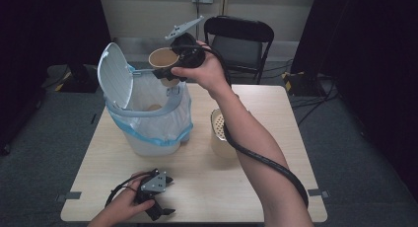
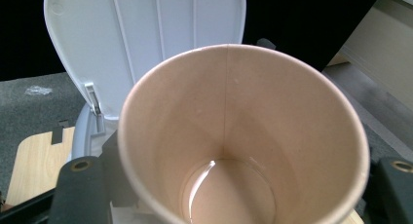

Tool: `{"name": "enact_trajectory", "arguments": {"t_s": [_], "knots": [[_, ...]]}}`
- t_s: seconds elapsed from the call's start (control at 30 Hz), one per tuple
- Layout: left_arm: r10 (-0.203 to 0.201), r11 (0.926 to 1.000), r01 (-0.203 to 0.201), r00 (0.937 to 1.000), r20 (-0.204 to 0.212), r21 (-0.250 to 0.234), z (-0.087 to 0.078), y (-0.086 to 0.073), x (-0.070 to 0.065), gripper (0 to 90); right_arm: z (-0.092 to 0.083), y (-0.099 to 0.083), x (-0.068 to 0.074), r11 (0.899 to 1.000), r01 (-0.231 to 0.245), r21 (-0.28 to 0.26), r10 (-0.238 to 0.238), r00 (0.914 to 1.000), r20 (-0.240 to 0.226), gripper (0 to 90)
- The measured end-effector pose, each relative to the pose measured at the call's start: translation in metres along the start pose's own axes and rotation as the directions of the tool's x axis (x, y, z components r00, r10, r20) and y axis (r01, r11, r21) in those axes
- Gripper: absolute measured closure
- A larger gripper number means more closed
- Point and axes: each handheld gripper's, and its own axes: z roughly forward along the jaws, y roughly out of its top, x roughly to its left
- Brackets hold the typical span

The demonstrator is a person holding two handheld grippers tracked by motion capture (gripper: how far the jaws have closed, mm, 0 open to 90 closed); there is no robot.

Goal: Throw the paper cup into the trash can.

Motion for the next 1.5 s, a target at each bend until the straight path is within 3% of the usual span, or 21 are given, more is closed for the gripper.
{"name": "enact_trajectory", "arguments": {"t_s": [1.13, 1.2, 1.27, 1.3, 1.5], "knots": [[0.001, 1.0000, -0.001, 1.0000, -0.007, 0.007, -0.001, 0.001, 0.000, 0.0, 0.040, 0.011, 0.018, 1.000, 0.010, -0.020, -0.011, 0.9978, -0.066, 24.4], [0.001, 1.0000, -0.001, 1.0000, -0.007, 0.007, -0.001, 0.001, 0.000, 0.0, 0.044, 0.009, 0.019, 0.999, -0.012, -0.033, 0.009, 0.9962, -0.087, 13.2], [-0.001, 1.0000, 0.001, 1.0000, -0.005, -0.008, 0.000, 0.000, 0.000, 0.0, 0.045, 0.009, 0.019, 0.999, -0.018, -0.027, 0.016, 0.9957, -0.091, 14.6], [-0.001, 1.0000, 0.001, 1.0000, -0.005, -0.006, 0.000, 0.000, 0.000, 0.0, 0.045, 0.008, 0.018, 0.999, -0.053, -0.008, 0.052, 0.9926, -0.110, 14.0], [0.003, 1.0000, -0.003, 1.0000, 0.000, -0.006, 0.000, 0.000, 0.000, 0.0, 0.034, 0.000, 0.015, 0.999, -0.051, -0.013, 0.049, 0.9916, -0.120, 14.7]]}}
